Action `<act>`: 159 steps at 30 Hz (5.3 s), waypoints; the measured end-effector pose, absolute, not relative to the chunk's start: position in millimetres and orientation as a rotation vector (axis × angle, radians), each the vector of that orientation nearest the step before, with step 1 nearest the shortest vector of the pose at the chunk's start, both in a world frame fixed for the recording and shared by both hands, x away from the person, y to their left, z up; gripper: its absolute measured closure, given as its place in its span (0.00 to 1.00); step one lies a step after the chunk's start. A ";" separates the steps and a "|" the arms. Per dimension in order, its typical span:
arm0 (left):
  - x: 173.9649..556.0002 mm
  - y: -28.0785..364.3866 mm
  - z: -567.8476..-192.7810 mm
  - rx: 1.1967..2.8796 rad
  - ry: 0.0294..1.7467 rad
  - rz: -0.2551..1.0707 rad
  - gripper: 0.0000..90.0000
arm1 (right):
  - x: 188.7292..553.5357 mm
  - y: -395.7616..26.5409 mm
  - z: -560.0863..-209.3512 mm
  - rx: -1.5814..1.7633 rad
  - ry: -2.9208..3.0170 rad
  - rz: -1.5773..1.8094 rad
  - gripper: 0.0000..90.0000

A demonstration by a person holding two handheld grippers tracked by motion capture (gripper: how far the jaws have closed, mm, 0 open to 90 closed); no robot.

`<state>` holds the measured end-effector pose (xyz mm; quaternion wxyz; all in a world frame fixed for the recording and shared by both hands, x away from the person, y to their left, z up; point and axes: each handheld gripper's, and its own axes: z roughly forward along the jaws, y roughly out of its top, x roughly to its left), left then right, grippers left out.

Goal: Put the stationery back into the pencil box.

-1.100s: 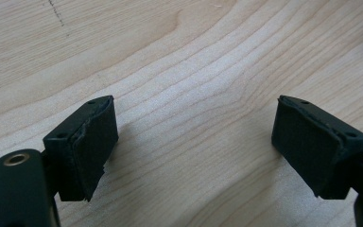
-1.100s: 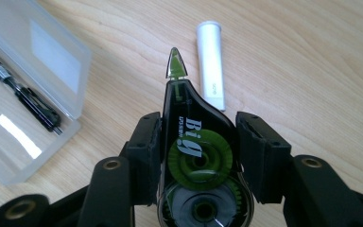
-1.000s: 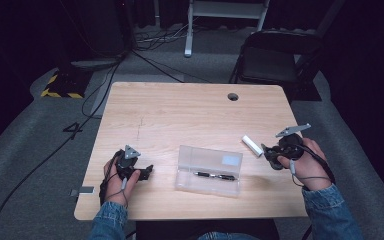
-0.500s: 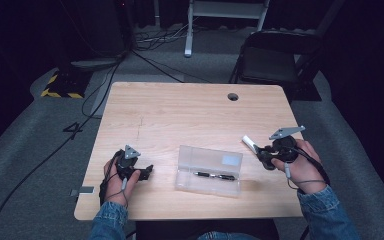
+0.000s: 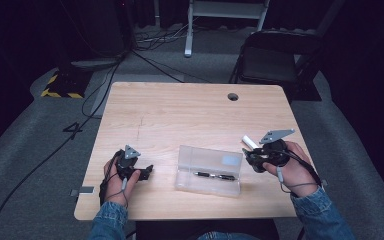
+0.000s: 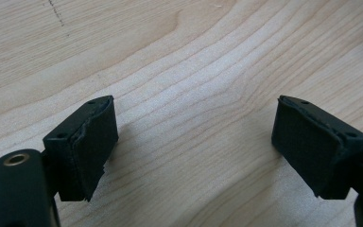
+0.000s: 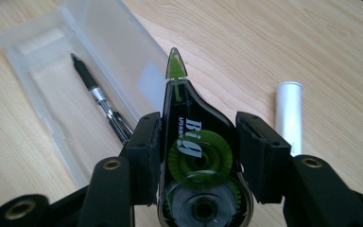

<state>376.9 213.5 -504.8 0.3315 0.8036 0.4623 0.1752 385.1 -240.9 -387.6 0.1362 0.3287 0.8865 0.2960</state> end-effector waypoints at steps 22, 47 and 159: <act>376.8 213.4 -504.8 2.100 1.209 0.459 0.17 | 376.3 -203.0 -392.4 0.771 2.690 0.939 0.59; 376.9 213.5 -504.8 2.100 1.209 0.458 0.17 | 372.9 -162.5 -422.7 0.548 2.865 0.898 0.59; 379.3 213.3 -504.9 2.103 1.229 0.456 0.12 | 393.5 -222.2 -398.3 0.775 2.602 1.097 0.52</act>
